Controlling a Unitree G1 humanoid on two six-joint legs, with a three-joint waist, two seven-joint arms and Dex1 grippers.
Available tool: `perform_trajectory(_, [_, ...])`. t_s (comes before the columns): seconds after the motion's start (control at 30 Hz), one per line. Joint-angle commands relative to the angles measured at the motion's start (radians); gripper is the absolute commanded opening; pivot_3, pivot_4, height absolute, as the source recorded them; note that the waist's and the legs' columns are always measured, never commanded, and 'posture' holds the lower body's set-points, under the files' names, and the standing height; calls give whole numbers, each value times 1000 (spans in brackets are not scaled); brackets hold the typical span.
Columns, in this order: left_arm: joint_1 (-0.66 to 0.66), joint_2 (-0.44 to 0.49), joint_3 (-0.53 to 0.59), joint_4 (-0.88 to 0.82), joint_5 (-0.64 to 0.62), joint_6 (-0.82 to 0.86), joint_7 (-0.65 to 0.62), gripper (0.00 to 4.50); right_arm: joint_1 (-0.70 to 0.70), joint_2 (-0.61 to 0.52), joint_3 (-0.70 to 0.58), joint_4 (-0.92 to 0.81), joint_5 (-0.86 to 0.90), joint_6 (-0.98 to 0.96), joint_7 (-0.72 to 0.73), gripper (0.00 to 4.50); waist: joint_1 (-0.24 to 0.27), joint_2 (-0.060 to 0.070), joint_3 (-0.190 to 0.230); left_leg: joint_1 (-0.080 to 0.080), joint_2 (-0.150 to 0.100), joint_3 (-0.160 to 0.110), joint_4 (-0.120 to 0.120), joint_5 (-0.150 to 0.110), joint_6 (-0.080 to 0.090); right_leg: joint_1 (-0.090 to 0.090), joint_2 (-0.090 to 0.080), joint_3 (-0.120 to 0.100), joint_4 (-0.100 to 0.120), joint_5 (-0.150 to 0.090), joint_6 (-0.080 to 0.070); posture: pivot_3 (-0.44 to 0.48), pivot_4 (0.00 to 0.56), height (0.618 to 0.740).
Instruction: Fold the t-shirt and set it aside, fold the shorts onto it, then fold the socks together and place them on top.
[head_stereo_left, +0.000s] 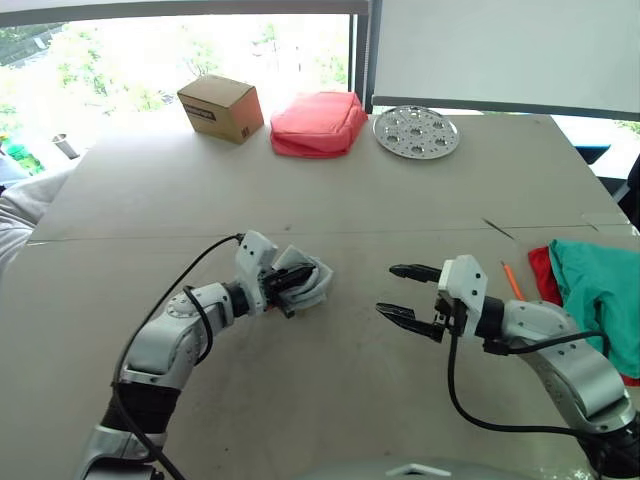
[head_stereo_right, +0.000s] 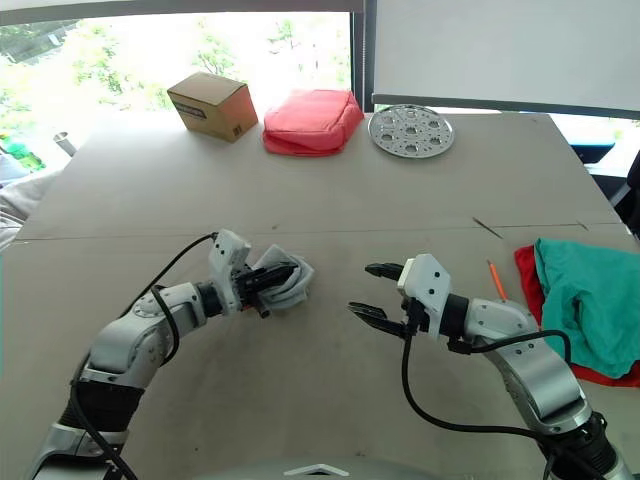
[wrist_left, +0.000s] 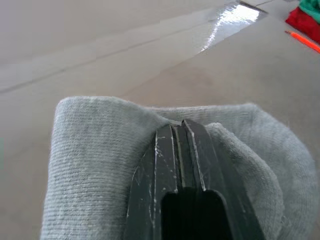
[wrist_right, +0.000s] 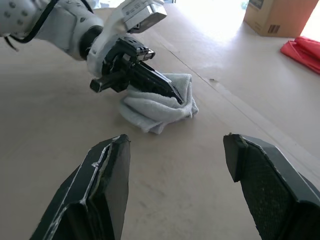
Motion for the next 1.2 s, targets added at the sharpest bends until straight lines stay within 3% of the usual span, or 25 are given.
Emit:
perform_trajectory(0.03, [21, -35, 24, 60, 22, -81, -47, 0, -105, 97, 39, 56, 2, 91, -86, 3688, -1, 1, -1, 0, 0, 0, 0, 0, 0, 0, -1, 0, 0, 0, 0, 0, 150, 739])
perform_trajectory(0.1, [32, -27, 101, -15, -59, -54, -74, 0, -156, 149, 64, 102, -8, 111, -104, 4284, -1, 0, -1, 0, 0, 0, 0, 0, 0, -1, -1, -1, 1, 0, 0, 0, 150, 739])
perform_trajectory(0.13, [67, 2, 166, -85, -123, -10, -87, 525, -199, 185, 83, 146, -18, 116, -111, 4500, -2, 0, -1, -3, 0, -1, 0, 0, 0, -4, -1, -1, 1, 0, 0, 0, 150, 739])
perform_trajectory(0.17, [94, 24, 209, -133, -163, 22, -96, 691, -228, 208, 96, 175, -23, 118, -112, 4500, -10, 0, 1, -4, 0, -1, 0, 0, 0, -5, -1, -1, 1, 0, 0, 0, 150, 739])
perform_trajectory(0.3, [360, 147, 444, -352, -284, 130, -149, 2316, -374, 310, 159, 359, -70, 134, -126, 4500, -39, 2, 3, -5, 3, 1, -3, 0, 0, -8, 1, 1, 1, 2, -2, 0, 150, 739])
perform_trajectory(0.43, [674, 160, 659, -531, -313, 150, -196, 4306, -507, 420, 191, 571, -116, 136, -139, 4500, -46, 2, 4, -3, 2, 2, -4, 1, -1, -7, 0, 1, 1, 2, -3, 0, 150, 739])
perform_trajectory(0.6, [849, 72, 767, -641, -302, 121, -159, 4471, -605, 493, 253, 759, -165, 104, -66, 4500, -28, 2, 3, -4, 1, -1, -4, -1, -4, -7, -1, -2, 0, 1, -3, 0, 150, 739])
perform_trajectory(0.73, [928, -11, 770, -690, -257, 73, -129, 4471, -648, 506, 378, 909, -272, 80, -3, 4500, -34, 2, 3, -3, 1, 0, -4, 0, -2, -7, 1, -1, 0, 1, -3, 0, 150, 739])
perform_trajectory(0.83, [952, -48, 757, -715, -239, 50, -109, 4471, -661, 512, 399, 987, -327, 81, -10, 4500, -37, 3, 2, -3, 1, 1, -4, 1, -2, -7, 1, 0, 1, 1, -3, 0, 150, 739])
perform_trajectory(0.87, [957, -55, 751, -720, -231, 42, -107, 4500, -661, 514, 395, 993, -327, 92, -3, 3984, -37, 3, 2, -2, 1, 1, -4, 1, -2, -7, 1, 0, 1, 1, -3, 0, 150, 739])
perform_trajectory(0.9, [960, -64, 746, -723, -227, 38, -100, 4500, -659, 512, 393, 991, -329, 101, 5, 3739, -37, 3, 2, -2, 1, 1, -4, 1, -2, -7, 1, 0, 1, 1, -2, 0, 150, 739])
perform_trajectory(1.13, [925, -63, 671, -711, -190, 11, -95, 4500, -599, 467, 374, 901, -333, 83, 43, 277, -32, 4, 1, -2, 1, 1, -5, 1, -2, -7, 1, -1, 1, 1, -2, 0, 150, 739])
perform_trajectory(1.2, [894, -49, 638, -708, -186, 15, -97, 4500, -565, 445, 320, 814, -291, 94, 57, 15, -30, 4, 1, -2, 1, 1, -5, 1, -2, -7, 1, -1, 1, 1, -2, 0, 150, 739])
